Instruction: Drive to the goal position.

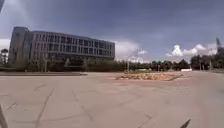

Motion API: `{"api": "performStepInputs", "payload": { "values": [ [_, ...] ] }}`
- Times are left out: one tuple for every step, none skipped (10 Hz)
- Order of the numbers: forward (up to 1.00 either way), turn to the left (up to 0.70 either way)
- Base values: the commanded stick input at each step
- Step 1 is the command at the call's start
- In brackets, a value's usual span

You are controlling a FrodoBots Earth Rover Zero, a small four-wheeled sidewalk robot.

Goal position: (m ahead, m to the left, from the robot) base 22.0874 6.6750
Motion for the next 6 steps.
{"api": "performStepInputs", "payload": {
  "values": [
    [0.7,0.0],
    [0.7,0.0],
    [0.7,0.0],
    [0.7,0.0],
    [0.7,0.27],
    [0.7,0.35]
  ]
}}
